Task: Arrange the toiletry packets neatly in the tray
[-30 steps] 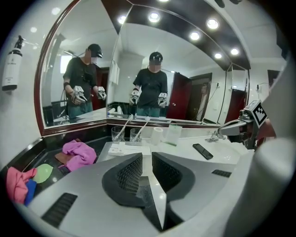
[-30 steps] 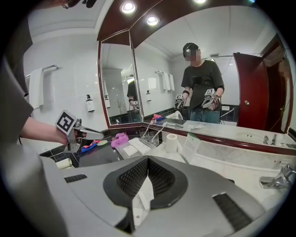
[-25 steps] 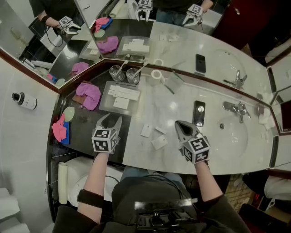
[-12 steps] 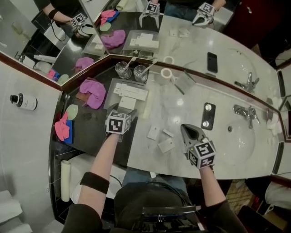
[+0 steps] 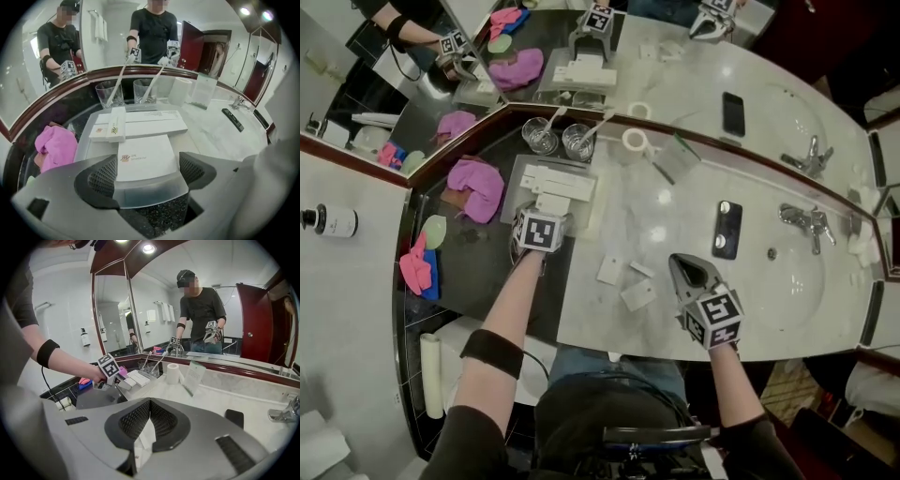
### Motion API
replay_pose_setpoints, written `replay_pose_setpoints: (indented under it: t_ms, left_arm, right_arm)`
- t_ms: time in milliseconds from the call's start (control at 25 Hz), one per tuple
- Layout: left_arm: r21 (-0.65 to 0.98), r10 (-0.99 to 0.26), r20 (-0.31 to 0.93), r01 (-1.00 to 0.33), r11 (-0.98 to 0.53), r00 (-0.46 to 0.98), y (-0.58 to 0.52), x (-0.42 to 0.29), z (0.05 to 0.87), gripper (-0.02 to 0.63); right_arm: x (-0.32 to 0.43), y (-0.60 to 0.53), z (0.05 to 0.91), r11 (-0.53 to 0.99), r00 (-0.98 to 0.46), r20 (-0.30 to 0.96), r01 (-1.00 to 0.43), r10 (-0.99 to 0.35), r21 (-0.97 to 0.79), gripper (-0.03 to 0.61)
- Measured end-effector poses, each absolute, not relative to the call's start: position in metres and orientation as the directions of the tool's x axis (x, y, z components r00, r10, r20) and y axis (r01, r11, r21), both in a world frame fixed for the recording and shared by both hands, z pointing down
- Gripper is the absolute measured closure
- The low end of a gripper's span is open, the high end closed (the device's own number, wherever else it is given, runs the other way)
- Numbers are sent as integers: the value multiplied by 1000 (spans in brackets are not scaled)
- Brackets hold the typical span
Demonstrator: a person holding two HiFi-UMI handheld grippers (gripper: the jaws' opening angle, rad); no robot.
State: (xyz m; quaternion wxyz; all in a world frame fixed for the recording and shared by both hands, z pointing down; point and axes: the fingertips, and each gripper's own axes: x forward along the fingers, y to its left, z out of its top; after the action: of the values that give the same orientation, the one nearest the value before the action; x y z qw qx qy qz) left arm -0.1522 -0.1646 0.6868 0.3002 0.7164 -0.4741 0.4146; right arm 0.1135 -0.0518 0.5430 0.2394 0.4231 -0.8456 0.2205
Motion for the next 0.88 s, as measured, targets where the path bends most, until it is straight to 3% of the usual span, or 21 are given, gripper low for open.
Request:
replay_pose_setpoints:
  t_ms: [480,880]
  left_arm:
    - [78,-419,876,-928,-364,238,-158,-156,686,221]
    - [104,-527,781,-901,-422,336,-150,-146,636,222]
  right_arm:
    - [117,-45,544,534,-520,589,-828,-619,-170,563]
    - [117,-40,533,536,-530,573,-825,-626,-178,563]
